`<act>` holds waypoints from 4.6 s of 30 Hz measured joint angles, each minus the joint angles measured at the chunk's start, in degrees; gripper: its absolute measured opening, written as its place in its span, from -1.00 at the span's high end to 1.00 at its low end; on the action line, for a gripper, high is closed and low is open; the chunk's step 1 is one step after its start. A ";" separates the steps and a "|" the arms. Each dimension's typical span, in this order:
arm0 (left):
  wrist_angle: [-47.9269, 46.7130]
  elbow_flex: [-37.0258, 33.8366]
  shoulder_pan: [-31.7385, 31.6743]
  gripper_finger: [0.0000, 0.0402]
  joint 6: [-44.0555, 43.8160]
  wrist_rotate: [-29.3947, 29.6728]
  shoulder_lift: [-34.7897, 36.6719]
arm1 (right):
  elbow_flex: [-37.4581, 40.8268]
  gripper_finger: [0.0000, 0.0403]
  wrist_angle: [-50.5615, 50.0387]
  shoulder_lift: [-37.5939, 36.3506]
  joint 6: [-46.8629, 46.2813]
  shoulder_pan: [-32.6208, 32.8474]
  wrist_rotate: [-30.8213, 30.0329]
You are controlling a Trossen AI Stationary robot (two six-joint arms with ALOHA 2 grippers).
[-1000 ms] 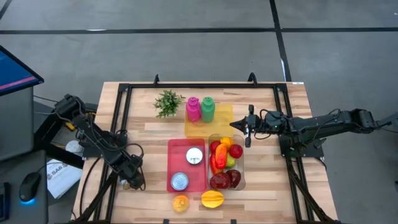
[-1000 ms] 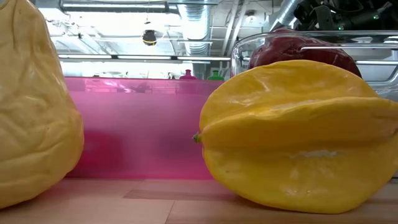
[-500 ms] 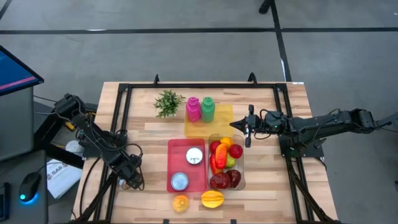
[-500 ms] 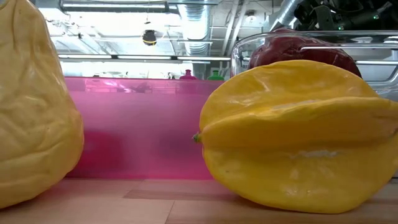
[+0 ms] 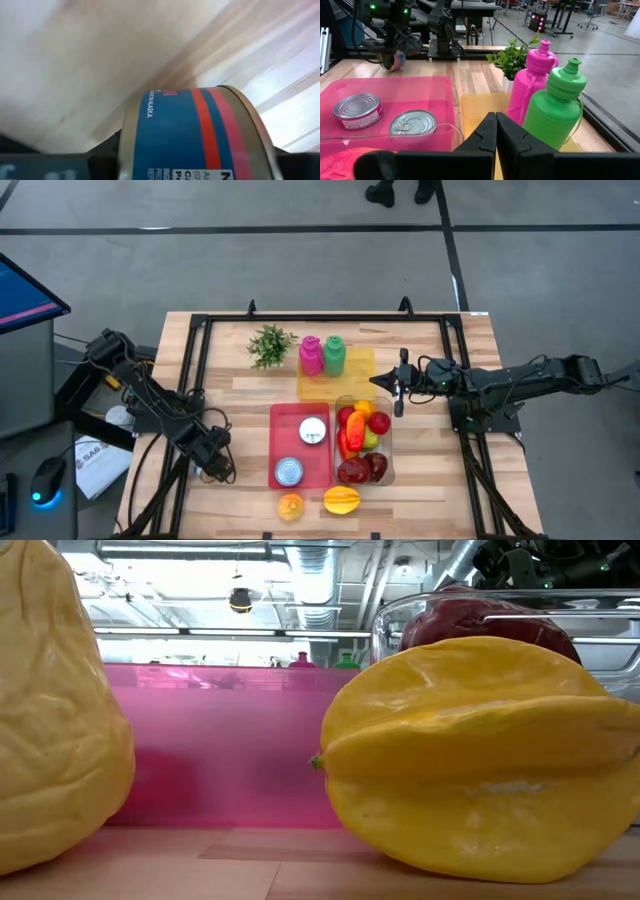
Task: Pick & Place Food Item
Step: Put the blue and pink tuna can into the red bin, then put the pear into the transparent bin
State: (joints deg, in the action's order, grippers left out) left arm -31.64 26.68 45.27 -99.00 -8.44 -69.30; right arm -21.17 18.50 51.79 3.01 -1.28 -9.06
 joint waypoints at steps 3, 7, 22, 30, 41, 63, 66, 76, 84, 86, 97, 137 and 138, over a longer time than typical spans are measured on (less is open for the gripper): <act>0.75 -0.09 -0.93 0.22 -0.16 2.79 2.86 | 0.00 1.00 0.00 -0.02 0.00 0.00 0.00; 2.13 -0.09 -3.23 0.22 -0.18 9.54 7.72 | 0.00 1.00 -0.02 -0.02 0.00 0.00 0.00; 22.08 0.03 -15.35 0.18 21.93 41.19 18.07 | 0.00 1.00 0.20 0.00 0.02 0.00 -0.01; 40.37 0.11 -24.58 0.21 38.14 39.25 11.70 | 0.00 1.00 0.33 0.00 0.02 0.00 0.00; 65.31 0.15 -31.60 0.21 38.79 33.53 -7.13 | 0.00 1.00 0.44 0.00 0.21 0.00 -0.01; 76.06 7.80 -31.34 0.19 38.75 30.30 -28.19 | 0.00 1.00 0.42 0.00 0.48 -0.02 -0.02; 75.95 7.82 -31.36 0.12 38.76 30.39 -28.39 | 0.00 1.00 0.34 0.00 0.48 -0.02 -0.02; 70.70 7.82 -31.90 -0.25 40.31 30.36 -28.39 | 0.00 1.00 0.09 0.00 0.48 0.00 -0.02; 69.86 7.80 -31.90 -0.16 50.15 31.55 -24.36 | 0.00 1.00 -0.04 0.00 0.48 0.00 -0.02; 68.90 7.82 -31.90 -0.11 54.27 31.59 -21.71 | 0.00 1.00 -0.04 0.00 0.48 0.00 -0.02; 52.33 7.80 -30.70 0.13 72.80 33.60 -4.61 | 0.00 1.00 -0.02 0.00 0.48 0.00 -0.02; 69.72 7.99 -9.82 0.39 88.68 27.43 -10.75 | 0.02 1.00 2.03 0.00 -2.58 0.00 -0.02; 69.74 8.52 -9.32 0.41 88.68 28.15 -11.78 | 0.00 1.00 2.01 0.00 -2.58 0.00 -0.02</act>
State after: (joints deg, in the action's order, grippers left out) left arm 38.10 35.20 35.95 -10.32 19.71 -81.09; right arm -21.17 20.52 51.79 0.43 -1.28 -9.08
